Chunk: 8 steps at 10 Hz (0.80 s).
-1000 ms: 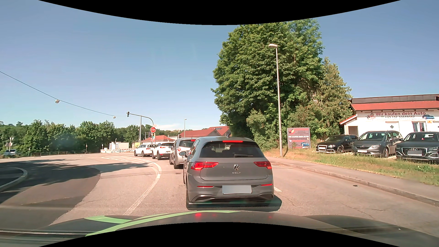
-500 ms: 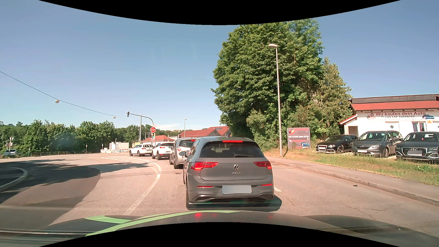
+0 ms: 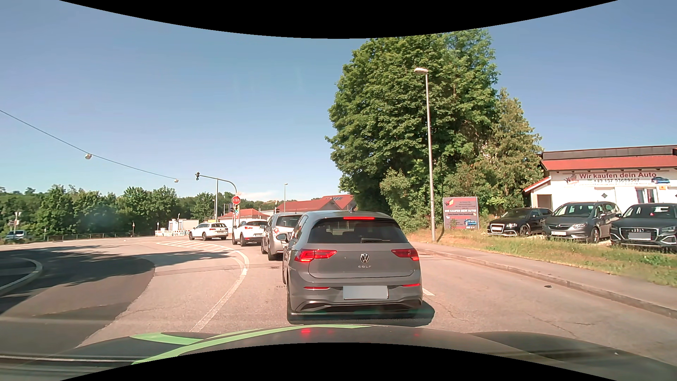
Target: Follow the waypoints while adhering to traffic rules and regulations
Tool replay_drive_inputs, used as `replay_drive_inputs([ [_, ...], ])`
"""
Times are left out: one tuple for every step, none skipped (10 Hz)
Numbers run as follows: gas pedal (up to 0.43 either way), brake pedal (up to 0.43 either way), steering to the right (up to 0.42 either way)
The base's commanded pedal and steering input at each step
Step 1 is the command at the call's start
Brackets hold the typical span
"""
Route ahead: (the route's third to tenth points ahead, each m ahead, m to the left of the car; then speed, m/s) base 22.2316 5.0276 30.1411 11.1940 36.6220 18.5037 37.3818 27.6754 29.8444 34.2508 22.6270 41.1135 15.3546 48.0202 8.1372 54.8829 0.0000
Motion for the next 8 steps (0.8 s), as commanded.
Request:
replay_drive_inputs([
  [0.000, 0.348, -0.032],
  [0.000, 0.348, -0.031],
  [0.000, 0.341, -0.031],
  [0.000, 0.341, -0.031],
  [0.000, 0.341, -0.031],
  [0.000, 0.341, -0.031],
  [0.000, 0.341, -0.031],
  [0.000, 0.341, -0.031],
])
